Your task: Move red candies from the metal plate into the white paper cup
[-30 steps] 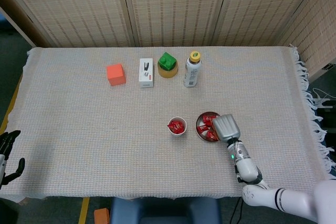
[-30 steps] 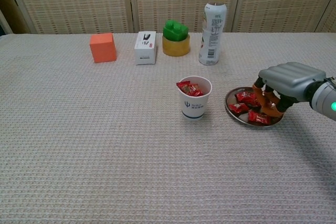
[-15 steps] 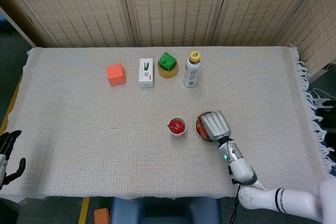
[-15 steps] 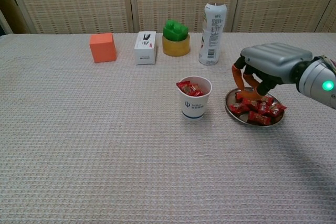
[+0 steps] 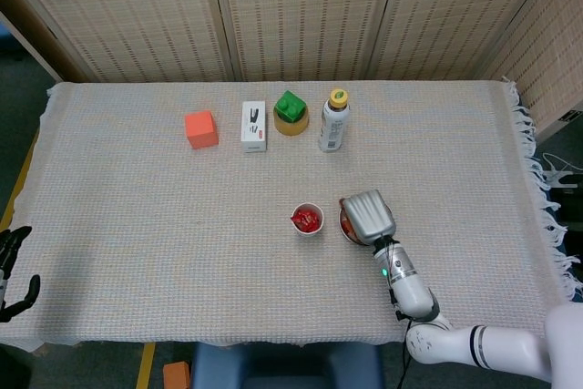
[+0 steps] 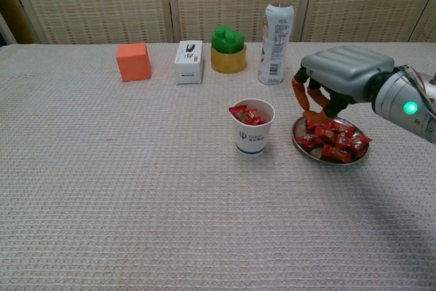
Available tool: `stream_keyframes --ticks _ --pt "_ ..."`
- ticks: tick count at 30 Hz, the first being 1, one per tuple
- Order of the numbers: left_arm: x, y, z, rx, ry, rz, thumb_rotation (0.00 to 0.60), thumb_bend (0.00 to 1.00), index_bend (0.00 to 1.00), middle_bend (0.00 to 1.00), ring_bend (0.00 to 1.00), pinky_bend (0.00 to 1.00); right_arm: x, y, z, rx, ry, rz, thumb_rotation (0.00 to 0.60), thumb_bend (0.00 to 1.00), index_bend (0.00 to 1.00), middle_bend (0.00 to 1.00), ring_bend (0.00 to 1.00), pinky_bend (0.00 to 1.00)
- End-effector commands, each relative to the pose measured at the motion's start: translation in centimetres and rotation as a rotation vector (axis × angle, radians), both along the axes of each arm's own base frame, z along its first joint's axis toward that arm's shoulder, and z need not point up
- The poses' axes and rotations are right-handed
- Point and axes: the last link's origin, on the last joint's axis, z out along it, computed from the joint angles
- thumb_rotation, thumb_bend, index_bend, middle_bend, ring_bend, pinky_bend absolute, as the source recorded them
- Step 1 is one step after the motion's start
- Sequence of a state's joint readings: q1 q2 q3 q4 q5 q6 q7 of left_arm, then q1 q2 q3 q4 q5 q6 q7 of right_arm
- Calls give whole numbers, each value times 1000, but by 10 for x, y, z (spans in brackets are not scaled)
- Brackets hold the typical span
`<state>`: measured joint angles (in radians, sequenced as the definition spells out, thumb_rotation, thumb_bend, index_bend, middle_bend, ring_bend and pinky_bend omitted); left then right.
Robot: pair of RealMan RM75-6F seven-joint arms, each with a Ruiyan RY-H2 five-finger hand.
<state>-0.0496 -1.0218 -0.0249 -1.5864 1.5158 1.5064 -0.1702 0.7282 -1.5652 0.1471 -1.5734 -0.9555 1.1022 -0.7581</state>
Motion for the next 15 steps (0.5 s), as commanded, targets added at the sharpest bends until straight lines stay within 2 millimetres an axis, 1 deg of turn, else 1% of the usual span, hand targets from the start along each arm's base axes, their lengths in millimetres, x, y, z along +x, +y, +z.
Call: stream_keyframes --ticks 1,3,5,8,10,15 --pt "0 1 -2 -6 7 3 600 507 0 53 18 247 -19 -2 1 11 27 -36 600 346 417 803 850 1000" --pt "0 2 -4 -9 12 6 600 507 0 53 18 248 -27 -3 -2 28 46 -49 600 346 344 802 847 1000" --pt "0 2 -4 -8 15 9 600 507 0 53 18 248 -33 -4 -5 44 60 -59 600 340 300 802 842 1000" --pt "0 2 -4 -7 16 11 600 507 0 52 18 247 -37 -4 -14 68 70 -68 600 328 267 803 839 1000" --pt "0 2 -4 -5 14 12 600 507 0 52 18 247 -37 -5 -20 77 76 -66 600 327 268 803 839 1000" --pt "0 2 -2 -1 7 9 600 507 0 53 18 247 -39 -4 -29 85 98 -64 600 325 334 802 839 1000"
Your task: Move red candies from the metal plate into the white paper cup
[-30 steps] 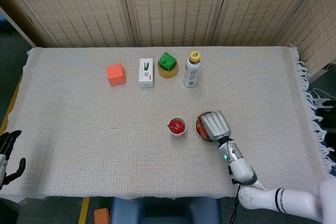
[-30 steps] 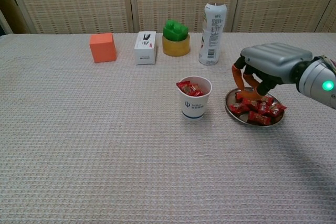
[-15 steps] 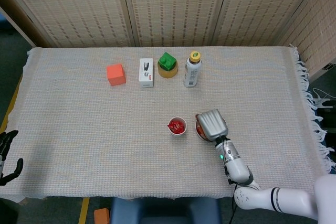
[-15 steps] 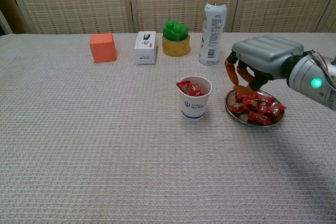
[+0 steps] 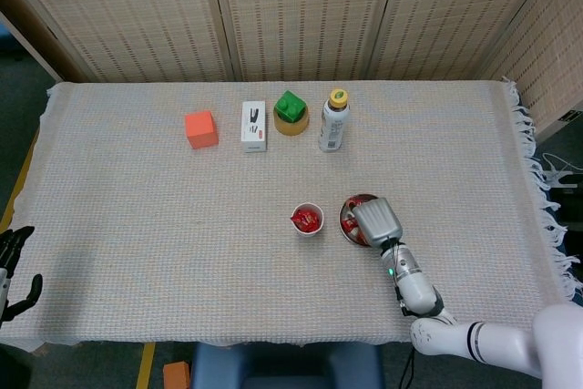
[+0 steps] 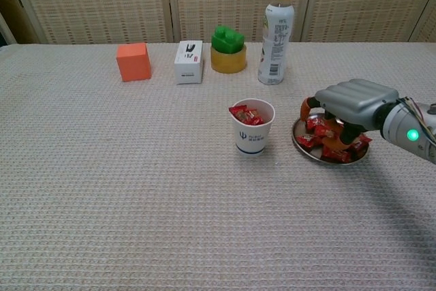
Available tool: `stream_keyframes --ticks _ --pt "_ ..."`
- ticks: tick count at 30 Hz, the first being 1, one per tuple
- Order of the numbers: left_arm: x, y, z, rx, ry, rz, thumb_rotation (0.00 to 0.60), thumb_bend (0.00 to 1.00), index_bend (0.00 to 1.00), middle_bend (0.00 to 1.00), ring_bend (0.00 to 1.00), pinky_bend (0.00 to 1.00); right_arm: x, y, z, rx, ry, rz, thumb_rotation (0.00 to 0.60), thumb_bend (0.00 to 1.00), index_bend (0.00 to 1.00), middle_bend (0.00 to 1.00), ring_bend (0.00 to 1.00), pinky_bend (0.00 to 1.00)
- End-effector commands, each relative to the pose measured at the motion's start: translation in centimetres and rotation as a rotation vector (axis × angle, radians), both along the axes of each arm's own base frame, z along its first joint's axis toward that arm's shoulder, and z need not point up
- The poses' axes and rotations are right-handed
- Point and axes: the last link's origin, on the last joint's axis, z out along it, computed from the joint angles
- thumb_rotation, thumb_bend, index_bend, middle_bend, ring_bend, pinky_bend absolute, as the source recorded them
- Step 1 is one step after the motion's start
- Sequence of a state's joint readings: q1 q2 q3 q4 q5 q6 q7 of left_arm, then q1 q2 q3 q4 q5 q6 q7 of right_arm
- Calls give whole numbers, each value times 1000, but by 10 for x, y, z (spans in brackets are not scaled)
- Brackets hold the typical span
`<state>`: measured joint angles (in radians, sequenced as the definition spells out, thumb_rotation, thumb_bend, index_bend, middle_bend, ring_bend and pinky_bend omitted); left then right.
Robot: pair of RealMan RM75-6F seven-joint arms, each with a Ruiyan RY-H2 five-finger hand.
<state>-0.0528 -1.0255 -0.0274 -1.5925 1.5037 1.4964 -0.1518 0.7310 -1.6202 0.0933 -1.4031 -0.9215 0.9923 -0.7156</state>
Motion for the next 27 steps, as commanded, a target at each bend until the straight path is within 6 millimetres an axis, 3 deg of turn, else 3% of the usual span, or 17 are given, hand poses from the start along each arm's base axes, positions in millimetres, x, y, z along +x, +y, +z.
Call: stream_keyframes --ticks 1,6,16,20,27 --pt "0 0 0 -1 -2 -3 600 507 0 53 18 247 -1 1 -6 9 13 -1 600 325 339 802 839 1000" --pt "0 0 0 -2 -1 -5 600 507 0 53 18 248 1 1 -13 14 6 0 600 324 367 802 843 1000" --pt "0 -1 1 -1 -4 -6 600 535 0 53 18 247 -3 1 -24 10 29 -5 600 304 547 803 863 1000" --pt "0 -1 1 0 -6 -7 600 535 0 52 18 248 0 0 -21 -11 10 -2 600 304 626 816 876 1000" --pt "0 -1 1 -1 -5 -8 600 535 0 52 18 248 16 1 0 -50 -91 21 600 304 633 818 879 1000"
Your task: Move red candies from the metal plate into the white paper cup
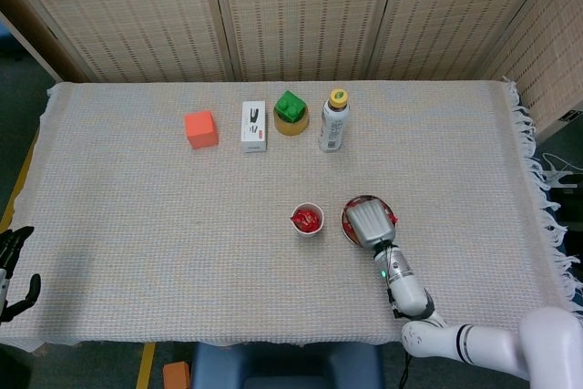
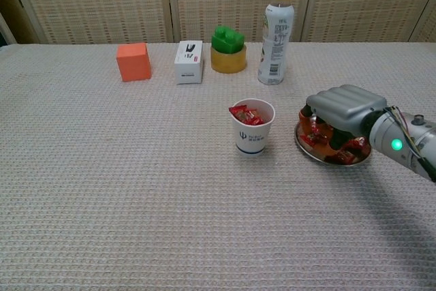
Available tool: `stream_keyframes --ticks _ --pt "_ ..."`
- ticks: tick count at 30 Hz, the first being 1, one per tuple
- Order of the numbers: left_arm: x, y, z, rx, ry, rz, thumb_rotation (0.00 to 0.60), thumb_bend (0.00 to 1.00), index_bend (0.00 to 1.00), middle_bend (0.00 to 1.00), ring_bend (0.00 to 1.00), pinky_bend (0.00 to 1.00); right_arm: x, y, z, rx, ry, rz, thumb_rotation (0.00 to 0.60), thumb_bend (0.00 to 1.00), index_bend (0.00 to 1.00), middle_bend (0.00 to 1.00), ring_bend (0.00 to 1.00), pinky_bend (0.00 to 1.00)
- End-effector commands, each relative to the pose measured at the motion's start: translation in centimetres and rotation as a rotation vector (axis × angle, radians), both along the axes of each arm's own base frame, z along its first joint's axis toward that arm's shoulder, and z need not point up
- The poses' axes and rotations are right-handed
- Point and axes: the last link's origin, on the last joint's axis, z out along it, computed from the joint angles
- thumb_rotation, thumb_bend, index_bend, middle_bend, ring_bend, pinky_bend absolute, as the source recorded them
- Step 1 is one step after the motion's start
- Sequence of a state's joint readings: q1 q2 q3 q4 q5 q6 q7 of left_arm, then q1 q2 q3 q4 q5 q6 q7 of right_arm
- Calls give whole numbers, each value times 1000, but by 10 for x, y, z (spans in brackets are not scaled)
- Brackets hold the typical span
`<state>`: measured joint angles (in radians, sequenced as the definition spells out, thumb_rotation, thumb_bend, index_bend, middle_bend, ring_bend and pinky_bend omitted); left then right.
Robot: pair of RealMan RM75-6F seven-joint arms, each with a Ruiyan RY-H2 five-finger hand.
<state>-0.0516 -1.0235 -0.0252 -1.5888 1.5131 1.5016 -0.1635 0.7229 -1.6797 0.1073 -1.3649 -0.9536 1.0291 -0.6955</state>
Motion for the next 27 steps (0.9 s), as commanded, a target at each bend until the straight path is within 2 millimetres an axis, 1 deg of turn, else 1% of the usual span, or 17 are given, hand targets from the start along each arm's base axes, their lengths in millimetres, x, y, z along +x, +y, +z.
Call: stream_keyframes --ticks 1,4,8,12,16,19,22,25,27 --pt "0 0 0 1 0 0 600 535 0 52 18 248 11 0 14 -22 -68 13 600 304 632 817 879 1000" --pt "0 0 0 -1 1 0 600 535 0 52 19 248 28 1 23 -26 -146 27 600 304 627 817 879 1000" --pt "0 0 -1 -1 1 1 600 534 0 53 18 248 55 2 27 -20 -247 57 600 304 615 817 879 1000" --pt "0 0 0 2 -2 1 600 535 0 52 19 248 78 2 23 -10 -288 88 600 304 610 817 879 1000" --pt "0 -1 2 3 -7 0 600 534 0 52 18 248 93 1 10 -2 -281 105 600 304 606 817 879 1000" --pt "0 -2 2 5 -11 -2 600 534 0 52 18 248 93 -2 0 -5 -260 92 600 304 597 817 879 1000" --pt "-1 -2 4 8 -16 -1 600 534 0 52 18 248 91 -3 -5 -8 -245 88 600 303 548 817 878 1000" --pt "-1 -2 4 9 -20 -1 600 534 0 52 18 248 86 -5 -6 -6 -239 81 600 299 480 817 869 1000" --pt "-1 -1 3 5 -18 -2 600 534 0 52 18 248 85 -5 -5 1 -242 75 600 295 396 817 859 1000"
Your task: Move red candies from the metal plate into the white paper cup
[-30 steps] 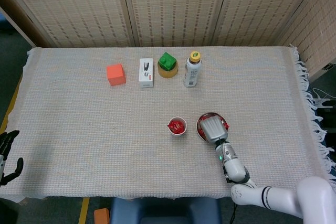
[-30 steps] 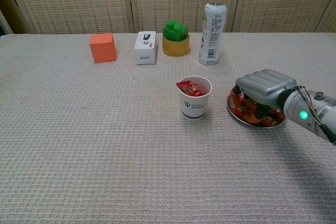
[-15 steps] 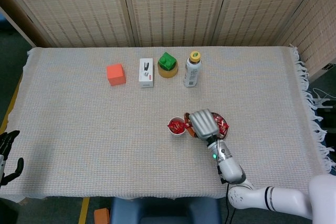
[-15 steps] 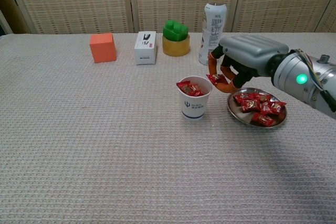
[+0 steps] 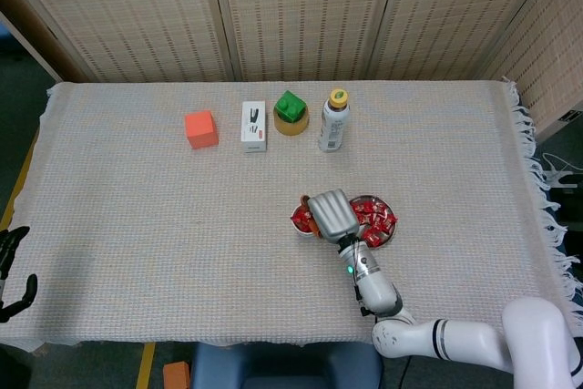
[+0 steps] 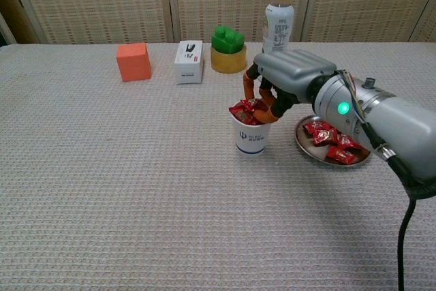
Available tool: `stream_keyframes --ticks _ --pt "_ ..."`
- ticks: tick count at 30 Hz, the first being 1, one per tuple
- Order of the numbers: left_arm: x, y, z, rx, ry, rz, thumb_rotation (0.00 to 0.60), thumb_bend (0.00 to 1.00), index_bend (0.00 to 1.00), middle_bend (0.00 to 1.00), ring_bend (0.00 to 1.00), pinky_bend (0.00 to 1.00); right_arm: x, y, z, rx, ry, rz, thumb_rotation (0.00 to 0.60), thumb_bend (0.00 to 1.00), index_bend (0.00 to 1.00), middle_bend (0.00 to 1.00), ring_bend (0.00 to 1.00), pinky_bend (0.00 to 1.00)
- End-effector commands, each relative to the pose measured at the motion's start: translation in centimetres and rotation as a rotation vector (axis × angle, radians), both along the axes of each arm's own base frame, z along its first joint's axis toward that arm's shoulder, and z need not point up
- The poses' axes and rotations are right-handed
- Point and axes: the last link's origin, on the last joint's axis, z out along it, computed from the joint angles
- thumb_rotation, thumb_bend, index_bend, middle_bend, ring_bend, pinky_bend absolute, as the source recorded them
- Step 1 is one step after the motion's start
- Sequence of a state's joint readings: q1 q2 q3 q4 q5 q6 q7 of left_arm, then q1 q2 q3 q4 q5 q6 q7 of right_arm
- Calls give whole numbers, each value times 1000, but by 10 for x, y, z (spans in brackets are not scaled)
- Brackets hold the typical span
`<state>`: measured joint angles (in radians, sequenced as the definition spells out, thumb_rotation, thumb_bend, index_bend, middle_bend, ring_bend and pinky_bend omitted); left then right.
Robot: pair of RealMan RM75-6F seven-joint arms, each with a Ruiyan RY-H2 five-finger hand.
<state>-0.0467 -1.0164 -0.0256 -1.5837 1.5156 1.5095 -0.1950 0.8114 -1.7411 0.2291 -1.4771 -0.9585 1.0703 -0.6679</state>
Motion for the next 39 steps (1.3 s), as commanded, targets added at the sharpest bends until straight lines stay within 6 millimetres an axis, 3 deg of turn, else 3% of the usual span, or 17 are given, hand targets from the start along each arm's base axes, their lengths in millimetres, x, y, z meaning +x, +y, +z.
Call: stream_keyframes --ticks 1,5,12,19,21,24,27,29,31,34,39 --pt "0 1 -1 -5 3 -1 600 534 0 52 18 248 -2 -1 0 13 -4 -4 600 294 366 817 857 1000" --pt "0 0 -2 -4 5 1 600 535 0 53 18 249 0 0 1 24 -19 2 600 286 218 817 851 1000" --pt "1 -1 -1 -1 5 -2 600 535 0 52 19 249 -2 6 15 31 -88 6 600 270 94 813 827 1000" --pt "1 -1 -3 -3 13 -1 600 534 0 53 18 249 -18 14 40 10 -118 12 600 265 52 655 756 1000" --pt "1 -1 -3 0 15 -1 600 534 0 52 18 249 -26 20 50 -11 -131 21 600 262 39 579 683 983" --pt "2 -1 -2 5 17 -7 600 535 0 53 18 249 -58 42 69 -56 -125 34 600 251 27 416 462 778" --pt "4 0 -4 3 23 -20 600 533 0 50 18 249 -110 79 88 -127 -32 30 600 229 8 221 177 433" --pt "5 1 -7 3 32 -33 600 528 0 34 18 250 -145 105 102 -204 40 16 600 218 0 131 59 245" --pt "6 1 -10 3 46 -39 600 516 0 17 16 250 -173 127 114 -287 82 -15 600 215 0 62 6 99" --pt "6 -1 -14 7 65 -31 600 497 0 12 13 250 -200 146 127 -331 105 -61 600 213 0 10 0 10" --pt "8 -3 -17 20 87 -25 600 483 0 12 8 248 -201 149 150 -383 69 -49 600 211 0 0 0 0"
